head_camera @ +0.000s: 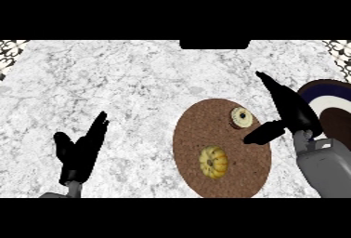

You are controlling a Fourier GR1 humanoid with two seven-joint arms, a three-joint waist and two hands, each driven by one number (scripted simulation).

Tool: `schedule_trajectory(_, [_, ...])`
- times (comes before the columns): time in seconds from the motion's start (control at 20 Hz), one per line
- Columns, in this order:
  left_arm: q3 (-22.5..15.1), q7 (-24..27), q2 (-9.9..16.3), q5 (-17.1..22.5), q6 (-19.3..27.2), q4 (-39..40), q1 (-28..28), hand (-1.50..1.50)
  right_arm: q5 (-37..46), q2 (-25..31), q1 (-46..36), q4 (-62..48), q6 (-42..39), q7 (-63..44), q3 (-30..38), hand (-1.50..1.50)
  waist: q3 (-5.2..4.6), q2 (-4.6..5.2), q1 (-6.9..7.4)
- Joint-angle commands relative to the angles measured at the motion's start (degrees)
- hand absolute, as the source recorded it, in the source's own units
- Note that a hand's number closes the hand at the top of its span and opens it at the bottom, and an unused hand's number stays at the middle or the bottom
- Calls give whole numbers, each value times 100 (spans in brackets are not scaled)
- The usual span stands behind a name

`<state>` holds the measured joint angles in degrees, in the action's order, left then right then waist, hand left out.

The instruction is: Pick the cupcake from the placemat and place it in the plate

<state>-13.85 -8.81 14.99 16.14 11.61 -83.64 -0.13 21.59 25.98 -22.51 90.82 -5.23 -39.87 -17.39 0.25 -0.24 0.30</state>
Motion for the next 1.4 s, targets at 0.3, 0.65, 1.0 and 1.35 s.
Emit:
schedule_trajectory(0.3, [262,-105,-109,-166,-367,303,4,0,618,-644,-67,-313,-299,-15,119,-150,-26,25,-14])
schedule_trajectory(0.65, [391,-385,-259,-201,-377,301,-210,0,1366,-886,-179,-1360,0,363,145,-150,-25,33,-6])
schedule_trajectory(1.0, [277,-345,-472,-492,-287,-56,171,0,1610,-1077,-130,-1925,6,970,301,-150,-23,31,19])
schedule_trajectory(1.35, [640,160,-392,-449,-641,540,131,0,1761,-1169,-164,-1800,-696,799,54,150,-27,29,-7])
